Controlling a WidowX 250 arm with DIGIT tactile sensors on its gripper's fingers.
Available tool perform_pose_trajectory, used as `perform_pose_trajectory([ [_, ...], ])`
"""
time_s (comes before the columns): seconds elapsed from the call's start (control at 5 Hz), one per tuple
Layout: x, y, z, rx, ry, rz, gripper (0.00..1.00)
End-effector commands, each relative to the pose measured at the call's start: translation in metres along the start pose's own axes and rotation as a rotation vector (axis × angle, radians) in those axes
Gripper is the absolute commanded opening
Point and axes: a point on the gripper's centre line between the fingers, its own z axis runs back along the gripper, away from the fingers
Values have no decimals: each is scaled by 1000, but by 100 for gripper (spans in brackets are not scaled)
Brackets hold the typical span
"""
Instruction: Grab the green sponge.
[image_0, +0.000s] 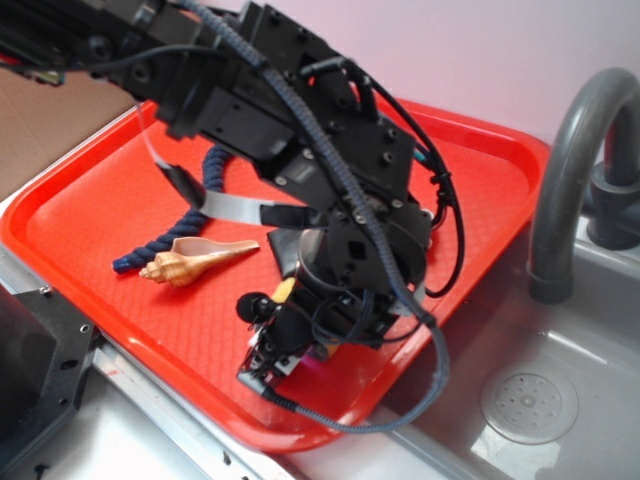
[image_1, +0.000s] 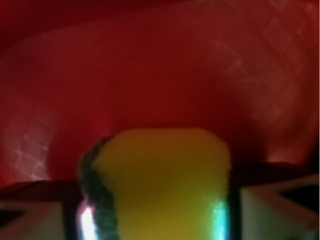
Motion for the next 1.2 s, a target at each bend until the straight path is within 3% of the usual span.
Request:
perform_pose_trajectory([
  [0.0, -33, 11, 45, -83, -39, 231, 0],
  [0.2, -68, 25, 83, -132, -212, 468, 0],
  [0.4, -112, 36, 107, -223, -300, 699, 0],
  [0.6, -150, 30, 130, -237, -410, 950, 0],
  [0.8, -165, 16, 141, -246, -410, 1201, 0],
  [1.0, -163, 21, 137, -221, -415, 1150, 0],
])
